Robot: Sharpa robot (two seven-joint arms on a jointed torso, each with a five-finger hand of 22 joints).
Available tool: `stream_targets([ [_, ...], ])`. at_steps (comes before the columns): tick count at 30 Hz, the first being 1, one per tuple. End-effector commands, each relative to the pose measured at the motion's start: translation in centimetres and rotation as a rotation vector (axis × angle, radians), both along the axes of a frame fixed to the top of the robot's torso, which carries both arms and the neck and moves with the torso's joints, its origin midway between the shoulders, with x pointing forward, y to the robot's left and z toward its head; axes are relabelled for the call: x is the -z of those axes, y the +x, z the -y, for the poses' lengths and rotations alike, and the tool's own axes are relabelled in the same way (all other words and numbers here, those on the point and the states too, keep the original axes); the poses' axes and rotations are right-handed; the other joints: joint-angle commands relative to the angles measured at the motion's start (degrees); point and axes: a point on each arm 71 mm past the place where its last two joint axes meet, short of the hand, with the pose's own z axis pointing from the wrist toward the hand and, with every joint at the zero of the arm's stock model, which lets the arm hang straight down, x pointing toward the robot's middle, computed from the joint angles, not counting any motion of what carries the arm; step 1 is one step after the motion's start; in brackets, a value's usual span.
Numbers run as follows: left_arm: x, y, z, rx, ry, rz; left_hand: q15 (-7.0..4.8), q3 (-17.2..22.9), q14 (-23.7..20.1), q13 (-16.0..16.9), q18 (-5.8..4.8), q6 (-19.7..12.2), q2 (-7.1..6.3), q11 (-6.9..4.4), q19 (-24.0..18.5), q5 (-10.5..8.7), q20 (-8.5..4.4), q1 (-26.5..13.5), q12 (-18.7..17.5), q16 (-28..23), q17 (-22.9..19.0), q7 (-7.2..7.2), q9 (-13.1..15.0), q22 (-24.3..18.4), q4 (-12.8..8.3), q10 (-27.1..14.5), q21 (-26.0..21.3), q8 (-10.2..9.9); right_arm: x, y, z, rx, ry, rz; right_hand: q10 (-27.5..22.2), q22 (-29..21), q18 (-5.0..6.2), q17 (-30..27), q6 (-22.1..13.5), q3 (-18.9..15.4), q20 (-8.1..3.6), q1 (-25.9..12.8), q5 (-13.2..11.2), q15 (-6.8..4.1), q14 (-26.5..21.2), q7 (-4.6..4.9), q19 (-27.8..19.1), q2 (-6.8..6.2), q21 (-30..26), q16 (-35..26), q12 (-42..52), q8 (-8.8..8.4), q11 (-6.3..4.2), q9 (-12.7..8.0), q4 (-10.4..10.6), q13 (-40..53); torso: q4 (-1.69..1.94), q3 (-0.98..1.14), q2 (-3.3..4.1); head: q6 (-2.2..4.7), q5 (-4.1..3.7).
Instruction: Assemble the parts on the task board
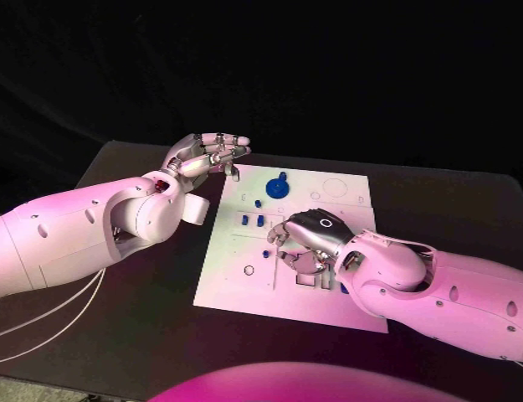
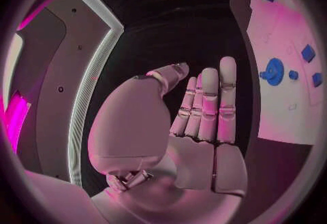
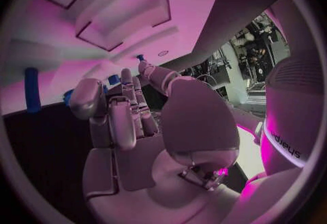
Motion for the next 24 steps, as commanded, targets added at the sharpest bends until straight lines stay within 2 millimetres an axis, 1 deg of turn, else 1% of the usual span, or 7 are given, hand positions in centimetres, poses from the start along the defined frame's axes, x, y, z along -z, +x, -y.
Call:
stream_targets([
  [1,0.0,-0.1,0.2,0.023,-0.007,0.000,-0.11,-0.4,-0.5,0.1,0.82,-0.2,0.47,0.19,0.0,0.13,-0.05,0.0,0.3,0.3,-0.1,0.10,0.1,-0.1,-0.1,-0.4,-0.3,0.2,-1.2,0.4,1.1,0.031,0.021,0.031,-0.4,-0.1,0.02,-0.2,-0.4,-0.2,0.19,0.0,0.0,0.37,2.3,-0.13,-0.3,-0.63,-0.2,0.1,0.0,-0.32,-0.03,-0.1,0.2,0.0,-0.06,-0.01,0.00,0.40,-0.58],
  [7,0.0,-0.1,0.2,0.025,-0.006,-0.002,-0.11,-0.4,-0.5,0.1,0.82,-0.2,0.47,0.19,0.0,0.13,-0.05,0.0,0.3,0.3,-0.1,0.10,0.1,-0.1,-0.1,-0.4,-0.3,0.2,-2.9,2.0,4.0,0.098,-0.008,0.011,-2.3,-1.7,0.53,-2.8,-0.7,-1.2,0.46,-0.7,-0.4,0.50,1.6,-0.41,-1.6,-1.90,-2.3,-1.0,-0.2,-0.59,0.04,-0.1,0.8,-0.5,-0.08,-0.06,-0.06,1.25,-2.07],
  [10,0.0,-0.1,0.2,0.028,-0.007,-0.003,-0.09,-0.4,-0.5,0.1,0.82,-0.2,0.48,0.19,0.0,0.13,-0.04,0.0,0.3,0.3,-0.1,0.10,0.1,-0.1,-0.1,-0.5,-0.4,0.3,-3.6,3.2,6.0,0.140,-0.051,-0.013,-5.2,-3.9,1.10,-5.1,-1.9,-3.3,0.66,-1.1,0.6,0.69,0.9,-0.25,-3.2,-2.93,-5.3,-2.1,-0.6,-1.33,0.31,-0.3,1.4,-1.3,-0.06,-0.06,-0.03,1.55,-2.70],
  [11,0.0,-0.1,0.2,0.029,-0.007,-0.003,-0.09,-0.4,-0.5,0.1,0.82,-0.2,0.48,0.19,0.0,0.13,-0.04,0.0,0.3,0.3,-0.1,0.10,0.1,-0.1,-0.1,-0.5,-0.4,0.3,-3.8,3.6,6.6,0.153,-0.069,-0.022,-7.1,-5.7,1.58,-6.5,-3.0,-5.6,0.77,-1.4,1.1,0.81,0.5,-0.76,-4.6,-3.31,-7.7,-2.8,-0.7,-1.93,0.39,-0.4,2.0,-1.8,-0.05,-0.05,-0.01,1.71,-2.99],
  [12,0.0,-0.1,0.2,0.029,-0.007,-0.004,-0.09,-0.4,-0.5,0.1,0.82,-0.2,0.48,0.19,0.0,0.13,-0.04,0.0,0.3,0.3,-0.1,0.10,0.1,-0.1,-0.1,-0.5,-0.4,0.3,-3.8,3.8,6.9,0.159,-0.078,-0.027,-7.2,-5.8,1.60,-6.6,-3.0,-5.8,0.78,-1.4,1.1,0.81,0.5,-0.79,-4.7,-3.34,-7.8,-2.8,-0.6,-1.96,0.40,-0.4,2.1,-1.8,-0.04,-0.05,-0.02,1.79,-3.13],
  [19,0.0,-0.1,0.2,0.032,-0.007,-0.004,-0.09,-0.4,-0.5,0.1,0.82,-0.2,0.48,0.19,0.0,0.13,-0.04,0.0,0.3,0.3,-0.1,0.10,0.1,-0.1,-0.1,-0.5,-0.4,0.3,-3.7,4.6,8.7,0.182,-0.151,-0.072,-10.4,-7.2,1.83,-7.9,-4.7,-15.5,1.05,2.1,1.7,1.11,0.2,-1.74,-4.9,-1.46,-10.2,-3.1,2.0,-3.11,0.77,-0.4,3.7,-2.0,0.01,0.06,0.13,2.18,-3.73],
  [24,0.0,-0.1,0.2,0.033,-0.006,-0.003,-0.08,-0.4,-0.5,0.1,0.82,-0.2,0.48,0.21,-0.1,0.13,-0.03,-0.1,0.4,0.4,-0.1,0.11,0.1,-0.1,-0.1,-0.6,-0.4,0.3,-3.4,4.8,8.9,0.179,-0.172,-0.089,-10.0,-6.9,1.76,-7.5,-3.9,-16.3,0.95,3.3,1.9,0.96,0.5,-1.47,-4.4,-0.66,-10.0,-2.7,3.2,-2.75,0.57,-0.2,3.8,-1.9,0.06,0.04,0.10,2.13,-3.79],
])
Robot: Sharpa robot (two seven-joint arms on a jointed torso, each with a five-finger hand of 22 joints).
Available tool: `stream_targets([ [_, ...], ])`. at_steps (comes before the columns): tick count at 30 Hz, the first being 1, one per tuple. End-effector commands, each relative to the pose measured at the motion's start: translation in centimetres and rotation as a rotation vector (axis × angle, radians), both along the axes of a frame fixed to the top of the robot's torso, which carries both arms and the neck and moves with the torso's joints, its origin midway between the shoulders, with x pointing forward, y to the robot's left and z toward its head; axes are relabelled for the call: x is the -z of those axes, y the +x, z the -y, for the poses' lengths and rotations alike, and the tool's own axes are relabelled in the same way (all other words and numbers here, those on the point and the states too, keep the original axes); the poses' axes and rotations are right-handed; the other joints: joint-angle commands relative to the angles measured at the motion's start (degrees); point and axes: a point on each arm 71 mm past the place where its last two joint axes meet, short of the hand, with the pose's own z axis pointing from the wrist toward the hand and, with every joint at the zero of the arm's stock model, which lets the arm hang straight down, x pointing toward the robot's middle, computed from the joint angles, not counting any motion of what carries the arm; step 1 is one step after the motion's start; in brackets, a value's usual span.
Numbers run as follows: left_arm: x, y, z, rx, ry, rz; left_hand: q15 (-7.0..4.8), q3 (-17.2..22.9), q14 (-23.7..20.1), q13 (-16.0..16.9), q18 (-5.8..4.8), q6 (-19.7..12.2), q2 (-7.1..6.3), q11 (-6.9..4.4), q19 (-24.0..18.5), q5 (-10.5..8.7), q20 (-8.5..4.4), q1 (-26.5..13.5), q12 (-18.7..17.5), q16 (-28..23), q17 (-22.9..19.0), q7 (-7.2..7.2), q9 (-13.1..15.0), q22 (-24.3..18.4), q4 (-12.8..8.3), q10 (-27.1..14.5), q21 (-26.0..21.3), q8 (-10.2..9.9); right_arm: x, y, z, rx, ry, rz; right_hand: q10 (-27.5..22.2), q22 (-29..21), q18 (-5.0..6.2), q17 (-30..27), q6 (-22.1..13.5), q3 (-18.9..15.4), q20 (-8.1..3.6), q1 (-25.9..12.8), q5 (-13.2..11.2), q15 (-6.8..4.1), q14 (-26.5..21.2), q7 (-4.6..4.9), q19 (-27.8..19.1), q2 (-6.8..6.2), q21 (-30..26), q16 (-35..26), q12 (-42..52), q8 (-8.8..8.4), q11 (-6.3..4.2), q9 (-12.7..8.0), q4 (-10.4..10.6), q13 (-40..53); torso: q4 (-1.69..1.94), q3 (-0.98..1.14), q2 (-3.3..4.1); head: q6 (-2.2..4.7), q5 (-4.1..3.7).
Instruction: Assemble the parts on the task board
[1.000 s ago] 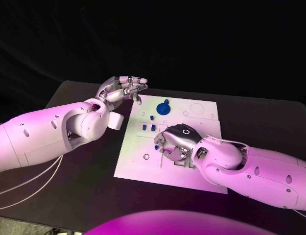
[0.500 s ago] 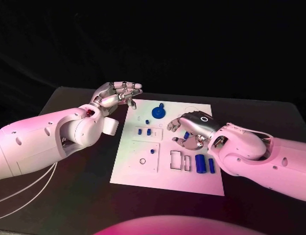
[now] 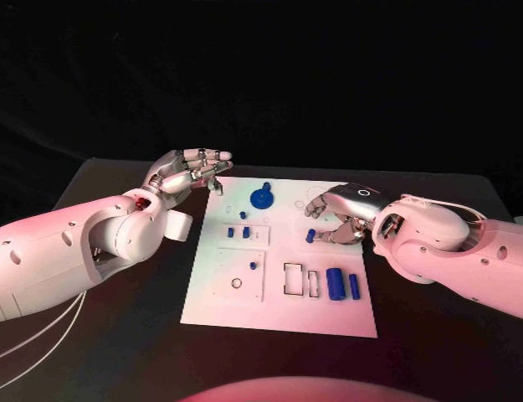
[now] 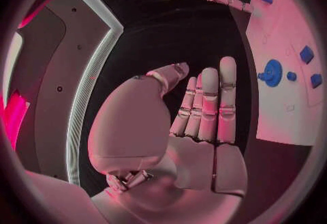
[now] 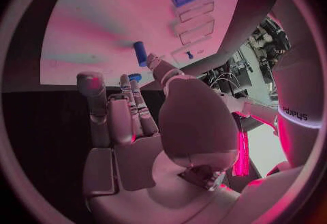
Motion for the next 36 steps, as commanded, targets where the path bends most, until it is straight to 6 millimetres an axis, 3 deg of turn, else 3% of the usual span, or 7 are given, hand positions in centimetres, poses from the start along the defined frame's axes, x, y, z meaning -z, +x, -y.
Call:
stream_targets([
  [1,-0.1,-0.1,0.2,0.022,-0.007,0.005,0.12,-0.3,-0.3,0.1,0.82,-0.2,0.48,0.04,-0.1,0.13,-0.03,-0.1,0.2,0.4,-0.1,0.11,0.1,-0.1,0.1,-0.5,-0.4,0.3,0.6,-0.1,-0.1,-0.016,-0.045,-0.067,0.4,0.3,0.73,0.1,0.8,-0.4,-0.15,1.1,0.3,0.02,0.5,0.31,0.5,0.30,0.3,0.4,0.8,0.21,-0.20,0.2,-0.1,0.1,0.06,-0.01,0.00,-0.03,-0.08],
  [11,-0.1,-0.1,0.2,0.020,-0.006,0.005,0.12,-0.3,-0.3,0.1,0.82,-0.2,0.48,0.04,-0.1,0.13,-0.03,-0.1,0.2,0.4,-0.1,0.11,0.1,-0.1,0.1,-0.5,-0.4,0.3,1.3,0.0,-0.5,-0.034,-0.036,-0.090,4.0,3.1,0.02,1.2,3.3,0.5,-0.79,1.5,0.3,-0.76,1.0,0.74,2.8,1.56,3.4,1.2,4.1,1.16,-1.04,0.4,0.7,0.3,0.06,-0.04,-0.01,-0.30,0.13],
  [15,-0.1,-0.1,0.1,0.020,-0.005,0.005,0.12,-0.3,-0.3,0.1,0.82,-0.2,0.48,0.04,-0.1,0.13,-0.03,-0.1,0.2,0.4,-0.1,0.11,0.1,-0.1,0.1,-0.5,-0.4,0.3,1.4,0.0,-0.7,-0.035,-0.025,-0.086,6.9,5.3,-0.49,2.7,5.9,4.2,-1.04,2.6,-2.2,-1.02,1.5,0.60,4.3,3.26,5.9,2.1,4.8,1.93,-1.30,0.5,1.1,0.1,0.06,-0.07,0.03,-0.41,0.17],
  [28,-0.1,0.0,0.1,0.019,-0.003,0.004,0.14,-0.3,-0.4,0.1,0.82,-0.3,0.53,0.05,-0.1,0.13,0.00,-0.1,0.3,0.4,-0.1,0.11,0.1,-0.1,0.1,-0.6,-0.4,0.3,1.8,0.2,-0.9,-0.028,-0.016,-0.079,10.8,7.1,-0.82,3.8,9.1,9.3,-1.71,2.4,-2.8,-1.76,1.7,-0.19,5.2,3.52,7.6,3.0,4.6,3.10,-2.29,0.8,1.8,0.0,-0.01,0.01,0.03,-0.92,0.14],
  [36,0.0,0.0,0.0,0.020,0.000,0.004,0.14,-0.3,-0.4,0.1,0.82,-0.3,0.53,0.05,-0.1,0.13,0.00,-0.1,0.3,0.4,-0.1,0.11,0.1,-0.1,0.1,-0.6,-0.4,0.3,1.7,0.3,-1.0,-0.003,-0.001,-0.033,11.5,7.5,-0.91,4.2,9.8,10.6,-1.88,2.4,-2.9,-1.90,1.8,-0.31,5.4,3.79,8.1,3.2,4.3,3.54,-2.46,1.1,1.8,0.0,0.07,-0.03,-0.01,-1.03,-0.09],
])
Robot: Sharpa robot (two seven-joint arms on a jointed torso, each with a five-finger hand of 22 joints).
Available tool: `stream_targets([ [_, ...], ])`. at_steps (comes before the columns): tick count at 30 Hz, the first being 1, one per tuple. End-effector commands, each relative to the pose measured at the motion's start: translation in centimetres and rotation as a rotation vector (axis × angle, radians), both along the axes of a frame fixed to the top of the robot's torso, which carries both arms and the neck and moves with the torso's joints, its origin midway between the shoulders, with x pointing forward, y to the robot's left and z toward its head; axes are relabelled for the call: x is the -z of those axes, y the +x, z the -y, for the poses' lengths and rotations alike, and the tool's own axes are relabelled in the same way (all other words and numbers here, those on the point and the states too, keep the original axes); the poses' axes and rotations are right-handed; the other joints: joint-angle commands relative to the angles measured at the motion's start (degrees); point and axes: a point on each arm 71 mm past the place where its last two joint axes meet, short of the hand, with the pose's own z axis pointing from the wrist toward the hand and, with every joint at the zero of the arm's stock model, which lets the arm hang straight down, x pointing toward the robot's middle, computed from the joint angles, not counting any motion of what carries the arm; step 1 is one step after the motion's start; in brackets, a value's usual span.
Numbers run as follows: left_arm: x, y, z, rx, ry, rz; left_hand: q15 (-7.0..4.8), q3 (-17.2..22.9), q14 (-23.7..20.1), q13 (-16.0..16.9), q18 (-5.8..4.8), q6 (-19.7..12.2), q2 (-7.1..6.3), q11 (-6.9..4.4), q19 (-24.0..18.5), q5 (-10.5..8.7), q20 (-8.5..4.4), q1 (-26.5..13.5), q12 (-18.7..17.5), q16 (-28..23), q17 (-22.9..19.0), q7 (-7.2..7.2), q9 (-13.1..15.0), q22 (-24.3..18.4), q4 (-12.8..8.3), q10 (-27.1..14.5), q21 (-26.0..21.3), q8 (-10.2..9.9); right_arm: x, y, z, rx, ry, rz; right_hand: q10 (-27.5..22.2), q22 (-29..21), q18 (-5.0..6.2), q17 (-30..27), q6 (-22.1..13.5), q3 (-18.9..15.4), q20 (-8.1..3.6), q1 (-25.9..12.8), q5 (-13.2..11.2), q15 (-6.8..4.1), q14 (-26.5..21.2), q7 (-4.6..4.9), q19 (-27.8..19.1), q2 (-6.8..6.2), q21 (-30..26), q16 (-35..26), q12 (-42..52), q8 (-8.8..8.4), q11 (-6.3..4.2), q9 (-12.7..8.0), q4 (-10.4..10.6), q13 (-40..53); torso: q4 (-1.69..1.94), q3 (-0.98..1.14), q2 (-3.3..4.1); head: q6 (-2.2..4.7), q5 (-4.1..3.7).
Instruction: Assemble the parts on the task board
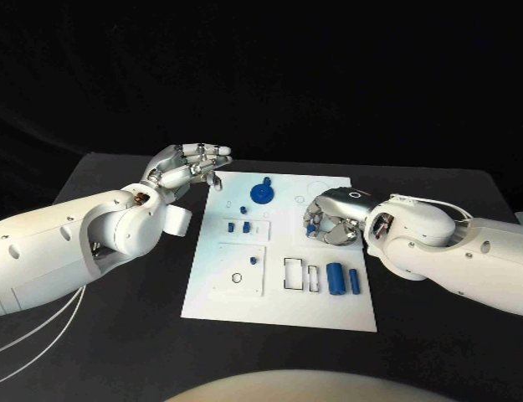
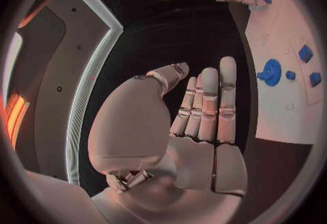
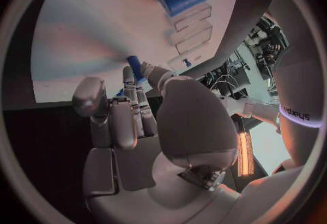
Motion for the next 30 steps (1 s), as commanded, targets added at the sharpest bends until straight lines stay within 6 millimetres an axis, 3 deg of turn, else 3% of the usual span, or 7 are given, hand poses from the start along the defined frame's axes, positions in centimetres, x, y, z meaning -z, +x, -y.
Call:
stream_targets([
  [1,-0.1,-0.1,0.2,0.019,-0.003,0.006,0.14,-0.3,-0.4,0.1,0.82,-0.3,0.53,-0.15,-0.1,0.13,0.00,-0.1,0.3,0.4,-0.1,0.11,0.1,0.0,0.1,-0.4,-0.4,0.3,-0.2,0.0,0.0,0.016,0.011,0.048,0.7,0.2,-0.88,0.2,0.7,0.9,0.01,0.1,-0.3,-0.52,1.7,-0.04,0.4,1.01,0.2,0.3,-0.4,0.43,0.03,0.2,-0.2,0.0,0.07,-0.03,-0.09,-0.03,-0.11],
  [18,0.0,0.1,0.1,0.014,0.000,0.005,0.14,-0.3,-0.4,0.1,0.82,-0.3,0.53,-0.15,-0.1,0.13,0.00,-0.1,0.3,0.4,-0.1,0.11,0.1,0.0,0.1,-0.4,-0.4,0.3,-3.9,-2.3,-0.7,-0.017,0.154,0.176,2.2,1.6,-1.19,1.3,1.5,3.1,-0.26,0.5,-0.3,-0.79,1.9,-0.26,1.2,0.85,1.7,0.9,-0.6,1.44,-0.28,1.0,-1.0,0.2,0.01,-0.09,-0.23,0.30,-0.11],
  [24,0.1,0.1,0.2,0.016,-0.001,0.005,0.15,-0.4,-0.4,0.1,0.83,-0.3,0.57,-0.14,-0.1,0.14,0.01,-0.1,0.4,0.4,-0.1,0.12,0.1,-0.1,0.1,-0.5,-0.4,0.4,-4.9,-3.6,-2.6,-0.071,0.230,0.171,2.2,1.6,-1.18,1.3,1.6,3.2,-0.28,0.5,-0.3,-0.81,1.9,-0.26,1.2,0.69,1.7,0.9,-0.7,1.52,-0.29,1.1,-1.1,0.2,-0.03,-0.03,-0.12,0.28,0.57],
  [30,0.2,0.1,0.3,0.019,-0.003,0.005,0.15,-0.4,-0.4,0.1,0.83,-0.3,0.57,-0.14,-0.1,0.14,0.01,-0.1,0.4,0.4,-0.1,0.12,0.1,-0.1,0.1,-0.5,-0.4,0.4,-4.2,-5.1,-6.0,-0.156,0.280,0.126,2.2,1.4,-1.13,1.3,1.6,3.3,-0.29,0.5,-0.3,-0.81,1.9,-0.26,1.1,0.66,1.5,0.9,-0.7,1.53,-0.29,1.1,-1.1,0.2,0.00,-0.08,-0.14,0.02,1.39],
])
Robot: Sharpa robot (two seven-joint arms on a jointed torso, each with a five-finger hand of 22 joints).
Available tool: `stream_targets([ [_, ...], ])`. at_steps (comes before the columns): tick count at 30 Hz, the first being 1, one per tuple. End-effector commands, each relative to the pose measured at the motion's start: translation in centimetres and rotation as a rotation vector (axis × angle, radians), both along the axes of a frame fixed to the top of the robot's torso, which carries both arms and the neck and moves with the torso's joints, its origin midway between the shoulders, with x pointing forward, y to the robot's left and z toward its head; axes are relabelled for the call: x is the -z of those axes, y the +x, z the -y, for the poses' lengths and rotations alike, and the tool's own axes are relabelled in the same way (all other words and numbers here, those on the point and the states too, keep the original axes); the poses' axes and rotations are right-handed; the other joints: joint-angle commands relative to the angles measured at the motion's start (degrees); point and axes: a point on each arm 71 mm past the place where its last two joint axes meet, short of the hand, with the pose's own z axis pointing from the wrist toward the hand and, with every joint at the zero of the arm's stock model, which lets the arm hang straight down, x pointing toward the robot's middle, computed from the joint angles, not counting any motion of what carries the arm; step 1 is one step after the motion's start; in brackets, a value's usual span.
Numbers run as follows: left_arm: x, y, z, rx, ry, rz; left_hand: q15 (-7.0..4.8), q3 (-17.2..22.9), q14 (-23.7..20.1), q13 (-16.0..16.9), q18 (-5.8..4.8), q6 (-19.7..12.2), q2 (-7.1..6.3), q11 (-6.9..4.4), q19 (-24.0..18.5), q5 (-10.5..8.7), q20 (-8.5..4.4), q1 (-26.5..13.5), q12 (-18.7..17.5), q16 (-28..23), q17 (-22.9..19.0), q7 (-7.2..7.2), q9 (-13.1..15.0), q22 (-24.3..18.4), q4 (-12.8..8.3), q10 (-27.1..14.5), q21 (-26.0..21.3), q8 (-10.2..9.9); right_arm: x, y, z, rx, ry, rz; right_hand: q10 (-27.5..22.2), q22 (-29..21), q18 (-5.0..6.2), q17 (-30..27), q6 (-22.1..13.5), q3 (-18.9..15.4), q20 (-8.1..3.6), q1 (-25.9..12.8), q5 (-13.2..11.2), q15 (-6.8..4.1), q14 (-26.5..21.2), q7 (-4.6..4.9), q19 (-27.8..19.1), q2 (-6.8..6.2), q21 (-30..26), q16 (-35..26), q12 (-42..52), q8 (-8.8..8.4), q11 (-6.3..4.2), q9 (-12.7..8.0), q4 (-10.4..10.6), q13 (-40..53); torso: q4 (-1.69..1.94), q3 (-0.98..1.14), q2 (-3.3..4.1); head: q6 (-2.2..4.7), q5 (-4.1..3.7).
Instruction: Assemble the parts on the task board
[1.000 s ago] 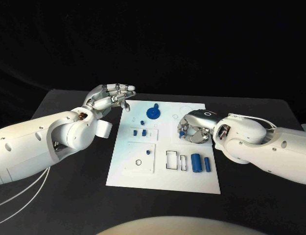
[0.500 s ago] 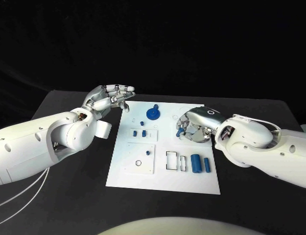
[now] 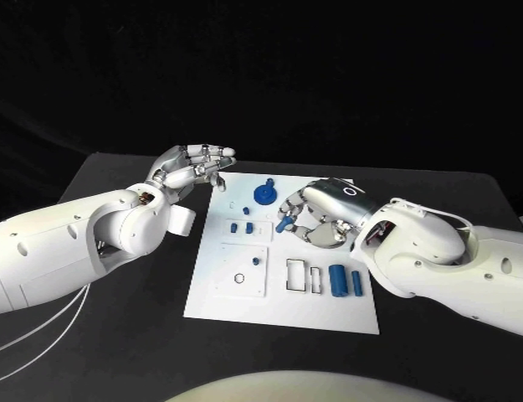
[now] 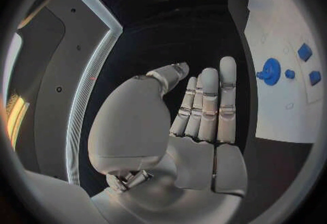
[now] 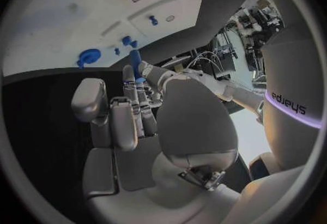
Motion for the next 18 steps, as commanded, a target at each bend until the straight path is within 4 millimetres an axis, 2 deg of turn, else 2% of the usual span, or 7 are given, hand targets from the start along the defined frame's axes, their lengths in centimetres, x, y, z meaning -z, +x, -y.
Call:
stream_targets([
  [1,-0.1,-0.1,0.4,0.021,-0.009,0.007,0.15,-0.4,-0.4,0.1,0.83,-0.3,0.57,0.07,-0.1,0.14,0.01,-0.1,0.2,0.2,-0.1,0.12,0.0,-0.1,0.1,-0.3,-0.2,0.4,0.5,-1.0,-2.0,-0.063,0.045,-0.016,0.3,-0.1,-1.12,0.0,0.2,0.3,0.12,0.1,0.3,-0.40,1.9,0.06,0.2,-0.01,-0.1,0.4,-0.3,0.37,0.14,0.4,-0.1,0.0,0.03,-0.02,0.04,-0.19,0.73],
  [4,0.0,0.0,0.5,0.024,-0.010,0.007,0.15,-0.4,-0.4,0.1,0.83,-0.3,0.57,0.07,-0.1,0.14,0.01,-0.1,0.2,0.2,-0.1,0.12,0.0,-0.1,0.1,-0.3,-0.2,0.4,1.4,-1.6,-3.5,-0.103,0.045,-0.038,0.3,-0.3,-1.07,0.0,0.2,0.3,0.11,0.1,0.3,-0.39,1.9,0.11,0.1,-0.10,-0.4,0.4,-0.4,0.37,0.18,0.4,-0.1,0.0,0.18,0.00,0.09,-0.23,0.95],
  [8,0.0,0.0,0.7,0.029,-0.012,0.006,0.15,-0.4,-0.4,0.1,0.83,-0.3,0.57,0.07,-0.1,0.14,0.01,-0.1,0.2,0.2,-0.1,0.12,0.0,-0.1,0.1,-0.3,-0.2,0.4,2.8,-2.2,-5.0,-0.138,0.038,-0.067,0.3,-0.4,-1.02,-0.2,0.1,0.4,0.12,-0.2,0.3,-0.35,1.9,0.18,0.0,-0.24,-0.6,0.3,-0.5,0.37,0.25,0.5,0.0,0.0,0.34,-0.06,0.10,-0.46,1.33],
  [12,0.0,0.0,0.9,0.032,-0.013,0.006,0.15,-0.4,-0.4,0.1,0.83,-0.3,0.57,0.07,-0.1,0.14,0.01,-0.1,0.2,0.2,-0.1,0.12,0.0,-0.1,0.1,-0.3,-0.2,0.4,4.1,-2.7,-6.0,-0.160,0.025,-0.094,0.3,-0.5,-1.00,-0.2,0.0,0.4,0.12,-0.2,0.3,-0.34,1.9,0.20,-0.1,-0.25,-0.7,0.4,-0.5,0.37,0.26,0.5,0.0,0.0,0.12,-0.04,0.14,-0.59,1.92],
  [18,0.0,0.0,0.9,0.034,-0.014,0.005,0.17,-0.4,-0.4,0.1,0.83,-0.3,0.62,0.09,-0.1,0.15,0.03,-0.1,0.3,0.2,-0.1,0.14,0.1,-0.1,0.1,-0.4,-0.2,0.4,5.6,-3.3,-6.9,-0.182,-0.002,-0.126,0.2,-0.5,-0.99,-0.2,-0.2,0.4,0.15,-0.5,0.3,-0.28,1.9,0.29,-0.1,-0.41,-0.8,0.4,-0.7,0.30,0.34,0.5,0.1,0.0,-0.02,0.02,0.16,-0.78,2.51],
])
